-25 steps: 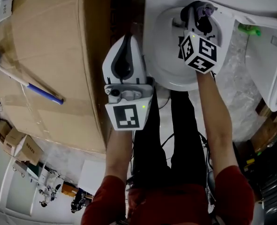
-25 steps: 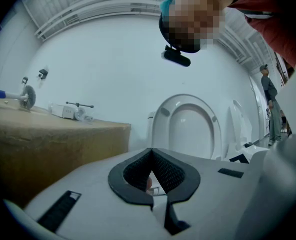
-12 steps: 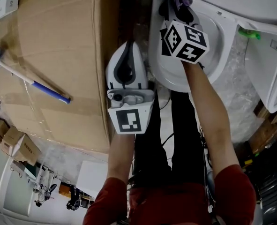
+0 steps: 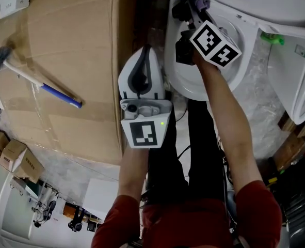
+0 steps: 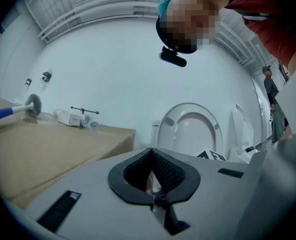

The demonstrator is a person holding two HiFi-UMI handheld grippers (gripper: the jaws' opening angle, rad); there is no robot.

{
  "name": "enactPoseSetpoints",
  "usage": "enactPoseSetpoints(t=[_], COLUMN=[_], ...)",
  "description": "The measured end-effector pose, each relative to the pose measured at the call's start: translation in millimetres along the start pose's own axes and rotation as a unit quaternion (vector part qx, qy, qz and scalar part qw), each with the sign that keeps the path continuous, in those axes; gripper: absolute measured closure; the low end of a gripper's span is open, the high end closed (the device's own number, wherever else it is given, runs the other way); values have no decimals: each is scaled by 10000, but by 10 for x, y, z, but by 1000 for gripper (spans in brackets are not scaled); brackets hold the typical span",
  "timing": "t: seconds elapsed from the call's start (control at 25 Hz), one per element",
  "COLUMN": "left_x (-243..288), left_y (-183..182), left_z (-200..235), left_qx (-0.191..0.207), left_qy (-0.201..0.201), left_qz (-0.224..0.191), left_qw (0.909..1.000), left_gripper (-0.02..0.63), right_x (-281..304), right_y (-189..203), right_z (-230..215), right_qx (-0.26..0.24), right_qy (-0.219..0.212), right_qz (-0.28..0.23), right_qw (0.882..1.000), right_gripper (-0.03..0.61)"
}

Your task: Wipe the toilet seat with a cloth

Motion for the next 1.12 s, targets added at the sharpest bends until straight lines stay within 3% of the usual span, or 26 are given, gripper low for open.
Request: enactPoseSetpoints(t=[0.2, 0.4, 1.12], left_x=[-20, -98, -250], left_y=[-239, -561, -1342], left_z=[-30, -76, 17], left_qx=[-89, -29, 174], left_qy=[-121, -53, -50], left_qz=[-60, -192, -512], left_qw=[9999, 9998, 9985], left_gripper=[601, 601, 601], right_x=[-111, -260, -693], right_y=[-122, -228, -940], right_z=[171, 294, 1048], right_qx=[749, 1360, 1450], right_qy=[-556, -644, -1218], right_qz=[25, 3, -398], right_qw=[9956, 9886, 9811], right_gripper=[483, 483, 483])
Point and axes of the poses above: the fingertips, and each gripper's own axes: x forward along the fingers, z to its left, y out of its underside, the point moved 10 cm from there along -x, backward along the fingers, and after that the axes turned 6 degrees about z, right-handed, at the moved point
